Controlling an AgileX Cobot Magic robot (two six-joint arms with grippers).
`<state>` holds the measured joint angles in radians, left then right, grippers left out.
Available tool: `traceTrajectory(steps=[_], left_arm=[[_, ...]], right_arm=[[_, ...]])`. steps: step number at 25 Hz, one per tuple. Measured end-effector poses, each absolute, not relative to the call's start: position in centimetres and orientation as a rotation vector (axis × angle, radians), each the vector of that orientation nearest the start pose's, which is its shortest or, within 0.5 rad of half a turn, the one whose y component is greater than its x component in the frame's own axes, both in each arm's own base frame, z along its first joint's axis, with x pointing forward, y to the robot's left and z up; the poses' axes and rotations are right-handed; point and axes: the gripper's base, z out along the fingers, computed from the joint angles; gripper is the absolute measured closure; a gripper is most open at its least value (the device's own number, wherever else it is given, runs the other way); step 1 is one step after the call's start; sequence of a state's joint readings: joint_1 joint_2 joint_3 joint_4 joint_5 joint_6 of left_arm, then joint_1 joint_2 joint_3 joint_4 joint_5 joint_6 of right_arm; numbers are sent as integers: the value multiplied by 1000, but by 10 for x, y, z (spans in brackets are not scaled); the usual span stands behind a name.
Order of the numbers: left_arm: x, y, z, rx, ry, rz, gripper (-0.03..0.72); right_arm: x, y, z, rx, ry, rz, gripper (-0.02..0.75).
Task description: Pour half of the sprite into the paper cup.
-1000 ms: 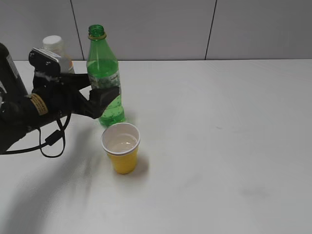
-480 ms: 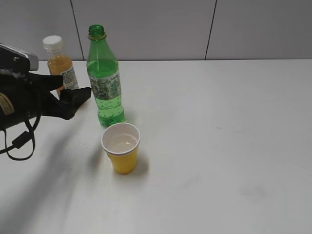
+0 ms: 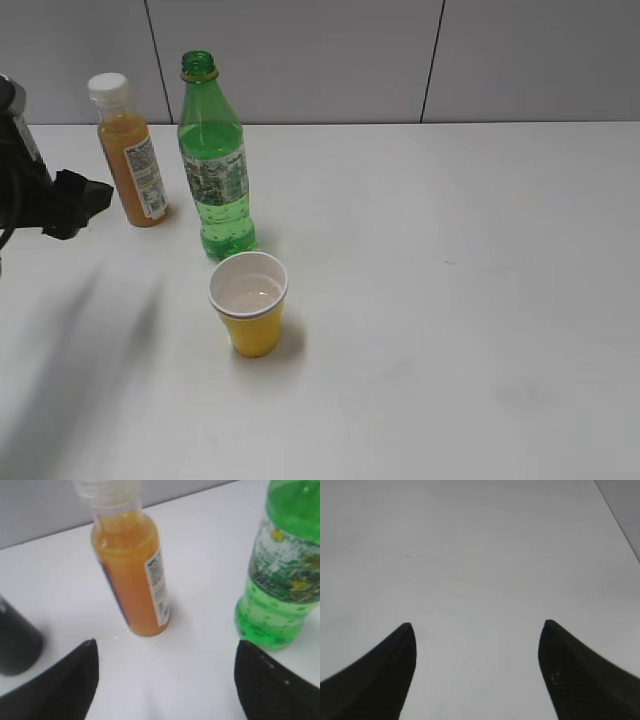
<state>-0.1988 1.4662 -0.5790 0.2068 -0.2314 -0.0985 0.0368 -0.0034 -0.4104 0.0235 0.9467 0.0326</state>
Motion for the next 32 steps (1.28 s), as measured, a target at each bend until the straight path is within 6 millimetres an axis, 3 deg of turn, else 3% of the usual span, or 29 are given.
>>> traceTrajectory(steps=[11,16,19,24,32], left_arm=[[282,-45,254,235,2520,39,64],[273,-29,254,99,2685,-8,73],[266,-21,253,139,2770,-53,77],[245,-20,268,219,2721,-71,92],[182,-18,268,216,2652,-104,97]], right_arm=[[9,2,261,-3,2017,72,164],[9,2,261,-3,2017,72,164],[9,2,261,-3,2017,72,164],[9,2,261,-3,2017,72,164],[9,2,261,-3,2017,72,164]])
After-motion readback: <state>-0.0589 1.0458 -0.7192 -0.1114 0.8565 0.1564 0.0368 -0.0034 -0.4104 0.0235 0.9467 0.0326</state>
